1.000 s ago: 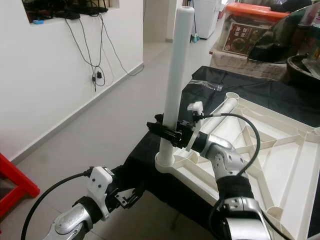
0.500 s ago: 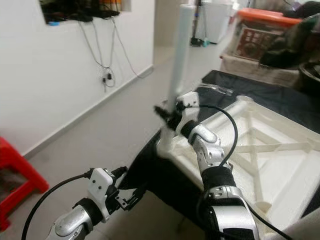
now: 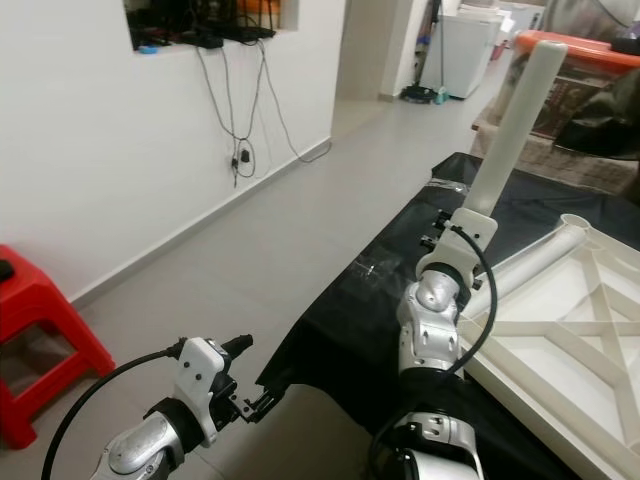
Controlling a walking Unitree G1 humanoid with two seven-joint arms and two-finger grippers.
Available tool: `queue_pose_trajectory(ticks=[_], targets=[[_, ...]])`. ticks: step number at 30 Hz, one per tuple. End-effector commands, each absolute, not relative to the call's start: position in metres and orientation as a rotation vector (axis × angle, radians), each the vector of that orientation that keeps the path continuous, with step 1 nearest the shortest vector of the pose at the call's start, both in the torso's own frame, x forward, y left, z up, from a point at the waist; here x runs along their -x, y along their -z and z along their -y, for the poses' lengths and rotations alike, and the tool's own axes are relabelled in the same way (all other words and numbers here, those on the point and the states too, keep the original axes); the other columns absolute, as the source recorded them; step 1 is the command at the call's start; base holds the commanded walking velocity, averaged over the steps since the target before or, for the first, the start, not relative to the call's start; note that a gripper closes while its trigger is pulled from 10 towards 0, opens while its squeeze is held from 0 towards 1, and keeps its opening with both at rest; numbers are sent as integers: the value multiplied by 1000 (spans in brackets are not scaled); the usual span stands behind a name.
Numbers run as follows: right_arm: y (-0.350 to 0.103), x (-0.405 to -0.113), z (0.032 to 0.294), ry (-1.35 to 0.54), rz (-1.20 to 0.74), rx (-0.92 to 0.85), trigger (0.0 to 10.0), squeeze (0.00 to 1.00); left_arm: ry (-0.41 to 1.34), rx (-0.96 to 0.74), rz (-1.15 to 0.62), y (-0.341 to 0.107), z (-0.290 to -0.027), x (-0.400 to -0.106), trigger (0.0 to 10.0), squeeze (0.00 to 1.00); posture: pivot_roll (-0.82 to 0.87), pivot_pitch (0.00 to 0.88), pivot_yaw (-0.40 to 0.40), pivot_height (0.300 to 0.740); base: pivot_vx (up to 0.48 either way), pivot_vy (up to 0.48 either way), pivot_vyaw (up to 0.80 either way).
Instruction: Building children table
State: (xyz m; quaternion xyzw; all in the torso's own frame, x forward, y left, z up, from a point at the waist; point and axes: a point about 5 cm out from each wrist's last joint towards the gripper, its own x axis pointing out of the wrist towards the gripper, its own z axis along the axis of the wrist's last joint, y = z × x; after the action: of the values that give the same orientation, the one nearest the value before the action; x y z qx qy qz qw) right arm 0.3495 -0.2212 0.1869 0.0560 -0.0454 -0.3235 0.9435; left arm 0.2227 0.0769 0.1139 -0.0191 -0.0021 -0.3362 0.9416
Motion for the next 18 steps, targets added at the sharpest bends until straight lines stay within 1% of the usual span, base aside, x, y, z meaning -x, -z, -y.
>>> queue_pose_trajectory(ticks=[1,2,3,4,5,7,8,9,10,11,12,13,14,15,16,17,18], targets=[[-162,-344,227,710,9,-198,4588,0,695,35,-10,-112,-76,-222,10000,0,102,29,-38,740,0,0,0],[-164,-350,215,640,37,-191,10000,0,695,34,-10,-112,-76,-223,10000,0,104,31,-41,740,0,0,0],[-164,-350,215,640,37,-191,10000,0,695,34,-10,-112,-76,-223,10000,0,104,31,-41,740,0,0,0],[-167,-355,203,541,77,-213,10000,1000,694,34,-9,-112,-76,-223,10000,0,103,32,-40,740,0,0,0],[-167,-355,203,541,77,-213,10000,1000,694,34,-9,-112,-76,-223,10000,0,103,32,-40,740,0,0,0],[-174,-364,187,366,153,-211,10000,1000,691,33,-8,-112,-76,-223,10000,0,104,33,-42,740,0,0,0],[-177,-365,183,324,173,-206,10000,102,690,33,-8,-112,-76,-224,10000,0,104,34,-42,740,0,0,0],[-179,-367,178,245,183,-241,10000,0,690,33,-8,-112,-76,-224,10000,0,102,34,-42,740,0,0,0],[-182,-367,175,199,188,-260,10000,0,690,34,-7,-112,-76,-224,10000,0,102,34,-42,740,0,0,0],[-182,-367,175,199,188,-260,10000,0,690,34,-7,-112,-76,-224,10000,0,102,34,-42,740,0,0,0],[-183,-368,173,115,185,-303,10000,0,690,34,-8,-113,-76,-224,10000,0,102,35,-42,740,0,0,0],[-183,-370,171,-16,170,-334,10000,0,690,34,-7,-113,-76,-225,10000,0,102,34,-42,740,0,0,0],[-183,-370,171,-16,170,-334,10000,0,690,34,-7,-113,-76,-225,10000,0,102,34,-42,740,0,0,0],[-183,-370,170,-100,159,-351,10000,0,690,35,-7,-113,-76,-225,10000,0,102,34,-42,740,0,0,0],[-184,-369,168,-242,144,-378,10000,0,690,34,-7,-113,-75,-225,10000,0,101,34,-42,740,0,0,0],[-184,-369,168,-242,144,-378,10000,0,690,34,-7,-113,-75,-225,10000,0,101,34,-42,740,0,0,0],[-184,-368,166,-328,135,-392,10000,0,690,34,-7,-113,-75,-225,10000,0,101,34,-42,740,0,0,0]])
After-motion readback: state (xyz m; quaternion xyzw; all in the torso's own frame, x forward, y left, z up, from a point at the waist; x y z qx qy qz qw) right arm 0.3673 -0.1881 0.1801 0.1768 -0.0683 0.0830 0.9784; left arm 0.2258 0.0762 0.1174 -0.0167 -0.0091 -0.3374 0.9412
